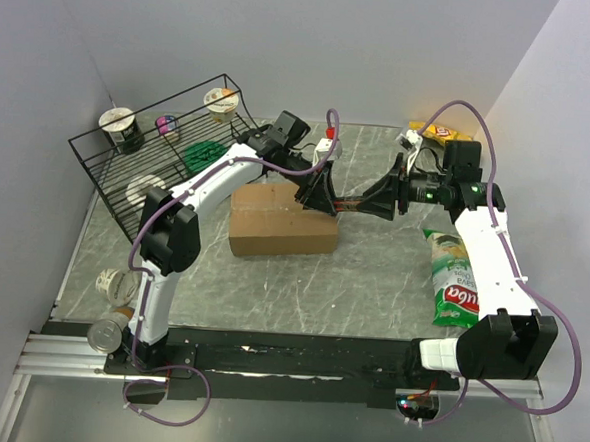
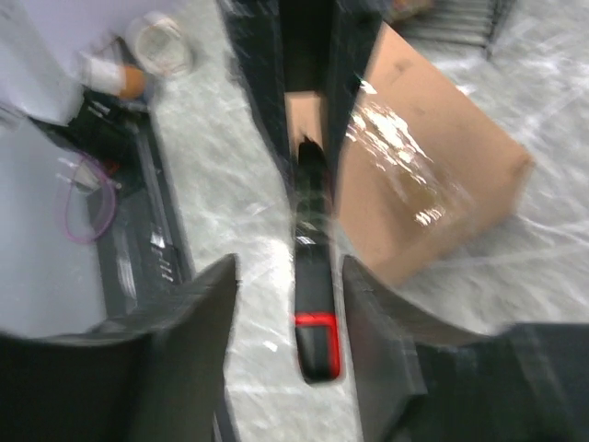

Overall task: Unpack the express box
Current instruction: Cut the express box at the center of the board.

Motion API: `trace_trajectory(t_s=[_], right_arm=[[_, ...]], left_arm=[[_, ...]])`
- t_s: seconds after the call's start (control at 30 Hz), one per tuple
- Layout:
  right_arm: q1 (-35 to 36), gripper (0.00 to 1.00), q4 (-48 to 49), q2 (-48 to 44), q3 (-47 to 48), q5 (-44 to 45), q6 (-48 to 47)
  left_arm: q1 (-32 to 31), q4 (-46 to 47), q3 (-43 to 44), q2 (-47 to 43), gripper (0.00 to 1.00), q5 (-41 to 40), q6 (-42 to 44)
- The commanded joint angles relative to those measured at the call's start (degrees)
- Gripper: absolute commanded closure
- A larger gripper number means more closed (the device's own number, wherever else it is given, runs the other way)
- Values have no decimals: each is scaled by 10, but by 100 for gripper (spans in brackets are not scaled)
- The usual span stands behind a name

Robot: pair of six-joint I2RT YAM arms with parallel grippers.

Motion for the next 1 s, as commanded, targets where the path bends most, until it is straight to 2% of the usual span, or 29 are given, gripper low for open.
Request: trace_trajectory(t_s=[0.0, 0.2, 0.33, 0.6, 0.77, 0.97], right_arm=[[0, 34, 73, 5, -20, -76, 98], [11, 32, 165, 5, -57, -68, 179], [10, 32, 210, -5, -82, -57, 207], [17, 40, 254, -11, -104, -46, 236], [25, 47, 260, -6, -104, -42, 248], [30, 49, 269, -2, -111, -36, 262]], left_arm=[[4, 44, -10, -8, 99, 39, -34], [7, 105, -20, -8, 99, 80, -104], [11, 193, -57, -20, 99, 99, -179], [11, 430, -136, -44, 99, 106, -375], [11, 505, -153, -46, 99, 106, -435], [11, 580, -171, -47, 99, 106, -493]])
